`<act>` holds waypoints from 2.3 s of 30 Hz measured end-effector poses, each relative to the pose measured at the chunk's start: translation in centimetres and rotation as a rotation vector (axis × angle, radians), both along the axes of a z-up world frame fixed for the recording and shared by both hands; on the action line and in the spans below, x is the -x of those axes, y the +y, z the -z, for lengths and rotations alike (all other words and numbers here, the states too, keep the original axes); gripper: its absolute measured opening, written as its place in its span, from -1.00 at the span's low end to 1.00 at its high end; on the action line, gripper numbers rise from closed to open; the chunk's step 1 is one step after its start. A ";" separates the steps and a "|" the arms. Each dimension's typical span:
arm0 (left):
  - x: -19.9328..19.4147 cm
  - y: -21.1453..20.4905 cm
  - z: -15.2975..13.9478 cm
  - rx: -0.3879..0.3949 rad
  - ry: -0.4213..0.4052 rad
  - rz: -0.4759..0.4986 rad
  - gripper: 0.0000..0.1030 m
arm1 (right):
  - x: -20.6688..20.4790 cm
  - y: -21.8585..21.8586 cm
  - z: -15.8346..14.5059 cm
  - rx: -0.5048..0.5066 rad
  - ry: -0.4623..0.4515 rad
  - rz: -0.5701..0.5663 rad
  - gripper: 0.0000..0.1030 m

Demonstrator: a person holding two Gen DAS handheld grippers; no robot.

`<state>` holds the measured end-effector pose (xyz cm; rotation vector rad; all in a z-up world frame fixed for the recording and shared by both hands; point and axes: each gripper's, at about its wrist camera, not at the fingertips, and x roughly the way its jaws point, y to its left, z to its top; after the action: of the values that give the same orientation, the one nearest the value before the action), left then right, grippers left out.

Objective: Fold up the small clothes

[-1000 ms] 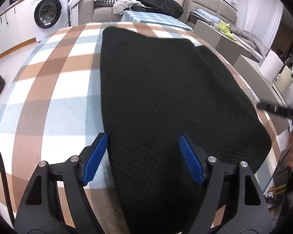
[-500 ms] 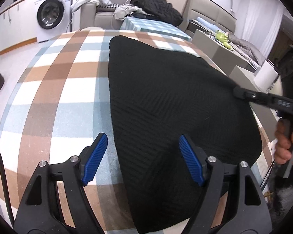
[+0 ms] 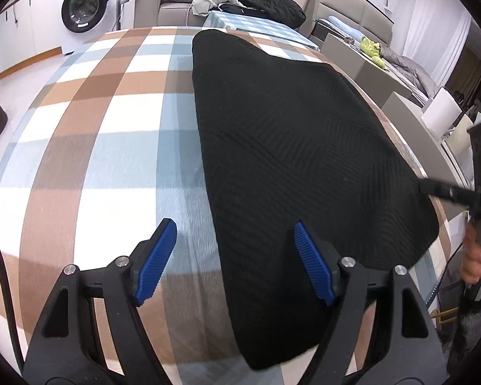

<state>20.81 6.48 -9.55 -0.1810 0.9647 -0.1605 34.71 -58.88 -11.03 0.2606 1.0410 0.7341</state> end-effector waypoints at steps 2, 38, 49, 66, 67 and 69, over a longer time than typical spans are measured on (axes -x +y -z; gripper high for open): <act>1.0 0.0 0.1 0.007 0.002 0.008 0.43 | 1.7 -0.3 0.2 0.028 -0.017 -0.021 -0.23; 1.3 -0.8 -0.9 -0.062 -0.024 0.031 0.43 | -11.1 3.3 0.9 0.158 -0.056 0.097 -0.29; -1.7 1.2 -0.9 -0.019 -0.026 -0.030 0.43 | -12.1 3.0 -1.1 0.219 -0.127 0.210 -0.84; -2.1 -0.2 -0.4 -0.025 -0.028 0.002 0.43 | -5.1 0.9 0.6 0.091 -0.028 0.121 -0.82; -2.0 -0.3 -0.6 -0.033 -0.033 0.006 0.43 | -4.6 0.8 -0.3 0.069 -0.062 0.122 -0.82; -1.8 -0.3 -0.7 -0.036 -0.038 0.008 0.43 | -4.3 0.8 -1.0 0.091 -0.088 0.129 -0.83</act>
<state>22.60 6.19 -8.88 -0.1404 0.9305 -0.1534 39.01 -58.10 -10.03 0.2126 0.9618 0.5755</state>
